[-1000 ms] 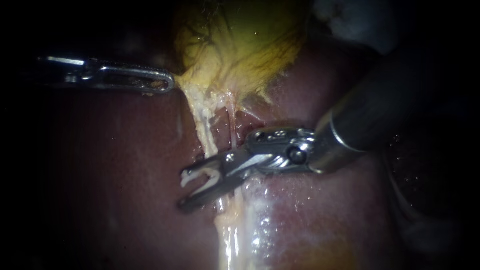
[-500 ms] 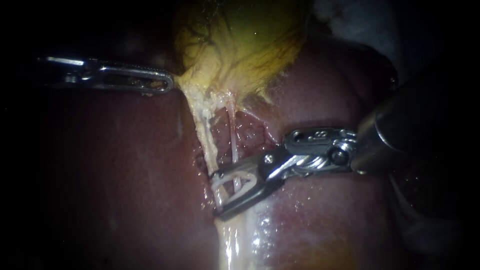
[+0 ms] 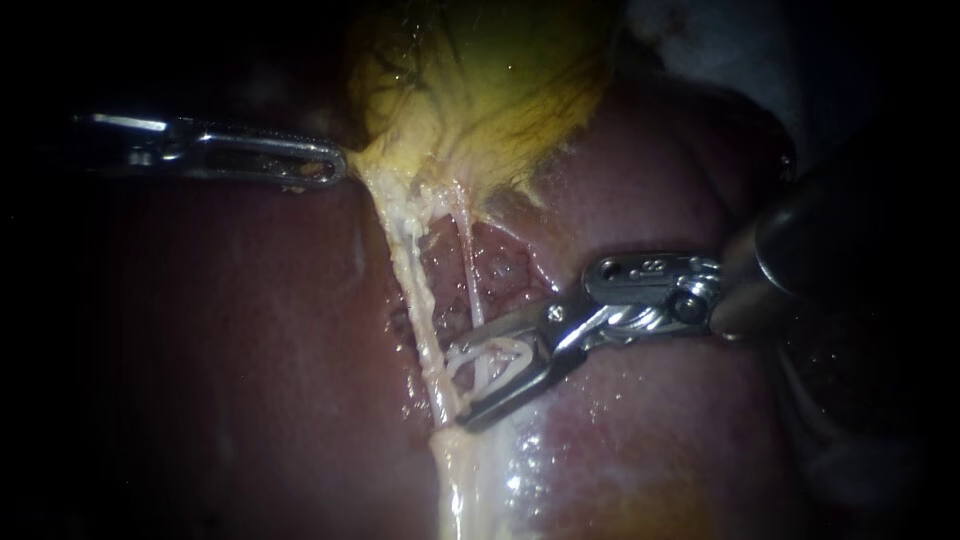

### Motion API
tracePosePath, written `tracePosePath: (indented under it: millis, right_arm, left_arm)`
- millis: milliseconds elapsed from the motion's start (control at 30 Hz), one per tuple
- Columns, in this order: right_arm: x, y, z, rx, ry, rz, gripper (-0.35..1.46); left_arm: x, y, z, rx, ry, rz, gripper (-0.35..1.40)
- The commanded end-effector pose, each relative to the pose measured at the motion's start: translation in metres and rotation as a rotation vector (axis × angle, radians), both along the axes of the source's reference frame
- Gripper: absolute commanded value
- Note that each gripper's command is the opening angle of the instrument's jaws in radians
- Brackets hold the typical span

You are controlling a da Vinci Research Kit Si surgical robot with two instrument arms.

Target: Clipping first clip left tube

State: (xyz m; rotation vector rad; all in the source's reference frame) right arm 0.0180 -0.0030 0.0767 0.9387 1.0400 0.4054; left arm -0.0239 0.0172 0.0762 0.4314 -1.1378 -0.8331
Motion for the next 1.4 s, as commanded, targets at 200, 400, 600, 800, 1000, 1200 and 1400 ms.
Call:
tracePosePath:
  millis: [200, 400, 600, 800, 1000, 1200, 1400]
  right_arm:
    - [0.0001, 0.0001, 0.0017, 0.015, 0.014, 0.018, 0.6]
    - [0.0014, 0.0002, 0.0029, 0.076, 0.07, 0.06, 0.6]
    - [0.003, -0.0002, 0.0031, 0.122, 0.152, 0.063, 0.6]
    - [0.004, -0.0008, 0.0026, 0.154, 0.242, 0.043, 0.6]
    - [0.0044, -0.0018, 0.0014, 0.179, 0.302, 0.014, 0.58]
    - [0.0047, -0.0031, -0.0001, 0.192, 0.331, -0.028, 0.56]
    - [0.005, -0.0039, -0.001, 0.188, 0.353, -0.067, 0.52]
  left_arm:
    - [0.0, 0.0, 0.0, 0.0, 0.0, 0.0, -0.35]
    - [0.0, 0.0, 0.0, 0.0, 0.0, 0.0, -0.35]
    - [0.0, 0.0, 0.0, 0.0, 0.0, 0.0, -0.35]
    - [0.0, 0.0, 0.0, 0.0, 0.0, 0.0, -0.35]
    - [0.0, 0.0, 0.0, 0.0, 0.0, 0.0, -0.35]
    - [0.0, 0.0, 0.0, 0.0, 0.0, 0.0, -0.35]
    - [0.0, 0.0, 0.0, 0.0, 0.0, 0.0, -0.35]
